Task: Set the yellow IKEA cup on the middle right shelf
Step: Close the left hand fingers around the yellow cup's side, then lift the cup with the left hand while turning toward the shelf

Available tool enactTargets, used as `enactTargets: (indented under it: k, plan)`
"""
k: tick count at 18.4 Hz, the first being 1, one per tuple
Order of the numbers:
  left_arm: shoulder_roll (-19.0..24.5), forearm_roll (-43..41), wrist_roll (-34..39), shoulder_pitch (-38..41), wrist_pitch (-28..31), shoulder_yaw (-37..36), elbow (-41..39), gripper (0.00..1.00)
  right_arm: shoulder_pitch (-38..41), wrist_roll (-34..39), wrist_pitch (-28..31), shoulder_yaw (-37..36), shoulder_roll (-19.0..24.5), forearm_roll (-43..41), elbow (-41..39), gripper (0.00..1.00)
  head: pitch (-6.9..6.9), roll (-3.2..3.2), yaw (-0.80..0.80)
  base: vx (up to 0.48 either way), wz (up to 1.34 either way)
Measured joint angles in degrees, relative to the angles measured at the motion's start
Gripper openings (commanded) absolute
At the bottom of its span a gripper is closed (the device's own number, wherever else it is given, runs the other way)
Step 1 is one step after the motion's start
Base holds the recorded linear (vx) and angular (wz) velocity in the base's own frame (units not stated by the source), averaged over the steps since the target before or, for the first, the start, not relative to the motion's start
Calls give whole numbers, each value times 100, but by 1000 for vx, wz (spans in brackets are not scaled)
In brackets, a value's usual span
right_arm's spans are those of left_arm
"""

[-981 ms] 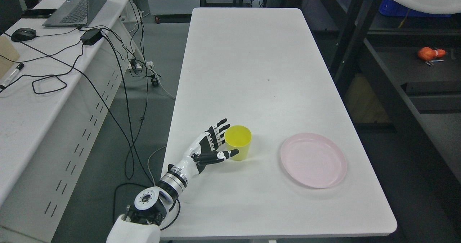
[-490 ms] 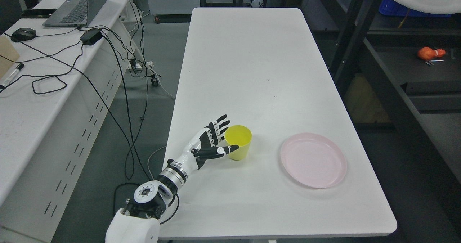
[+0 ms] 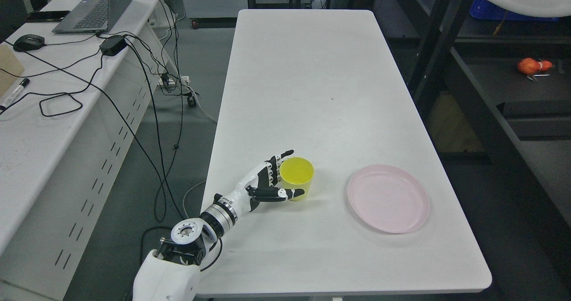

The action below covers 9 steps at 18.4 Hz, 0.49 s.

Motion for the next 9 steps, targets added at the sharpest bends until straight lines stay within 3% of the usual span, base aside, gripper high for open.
enactTargets:
  k: [2, 3, 9]
  plan:
    - [0, -93, -7, -99, 6, -13, 102, 93, 0, 0, 0, 0, 0, 0, 0, 99, 0, 0, 0, 0, 0]
    - [0, -132, -7, -172, 7, -19, 170, 86, 0, 0, 0, 0, 0, 0, 0, 99, 0, 0, 0, 0, 0]
    - [0, -237, -18, -508, -100, 86, 595, 22, 0, 0, 0, 0, 0, 0, 0, 99, 0, 0, 0, 0, 0]
